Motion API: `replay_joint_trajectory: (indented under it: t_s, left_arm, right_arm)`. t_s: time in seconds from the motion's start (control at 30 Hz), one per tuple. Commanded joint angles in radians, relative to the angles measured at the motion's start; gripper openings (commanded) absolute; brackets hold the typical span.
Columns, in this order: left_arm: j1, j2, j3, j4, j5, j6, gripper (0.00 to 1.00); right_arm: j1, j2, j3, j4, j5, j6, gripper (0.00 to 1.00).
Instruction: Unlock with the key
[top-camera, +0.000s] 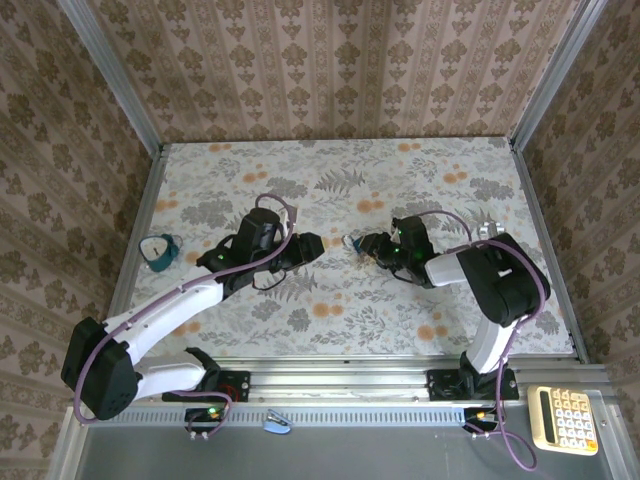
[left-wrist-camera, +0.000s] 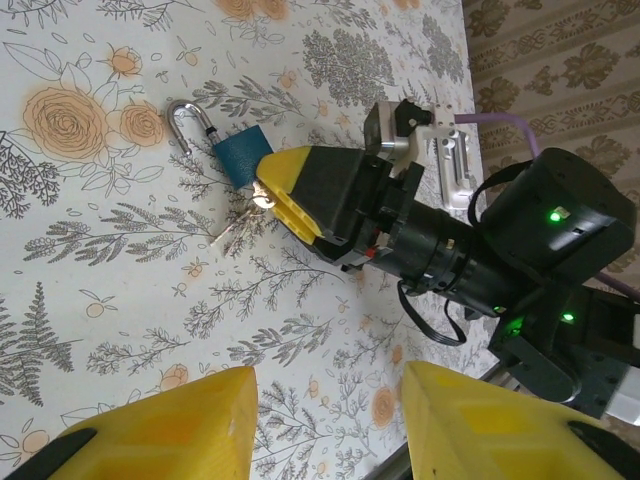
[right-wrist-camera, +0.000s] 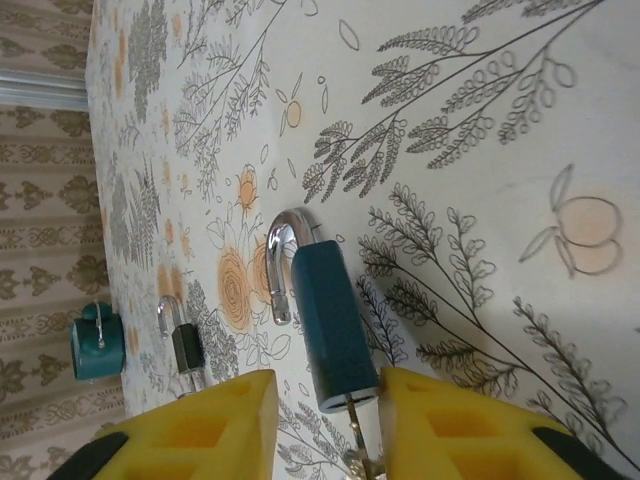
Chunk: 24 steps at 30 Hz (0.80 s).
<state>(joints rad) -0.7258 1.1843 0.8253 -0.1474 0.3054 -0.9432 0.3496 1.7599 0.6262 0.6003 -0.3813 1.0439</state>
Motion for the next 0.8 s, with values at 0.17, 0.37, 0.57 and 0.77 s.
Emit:
replay_joint_trajectory:
  t_s: [0.17,0.37,0.57,0.77]
  left_arm:
    - [0.007,-0.033,-0.054,0.025,-0.038,-0.019,0.46]
    - [0.029,-0.047,-0.080,-0.004,-0.078,-0.009,0.50]
    - [0.050,-0.060,-0.087,-0.122,-0.169,0.014,0.74]
    - [0.114,-0.089,-0.078,-0.240,-0.241,0.057,1.00]
  right_arm:
    - [-0.059,-0.233,-0.086,-0.209,0.029,-0.122,0.46]
    - [-0.078,-0.450,-0.100,-0.447,0.128,-0.256,0.68]
    - [-0.080,-0.599,-0.062,-0.637,0.201,-0.344,1.00]
    - [-0.079,-0.632,0.026,-0.809,0.352,-0.406,1.00]
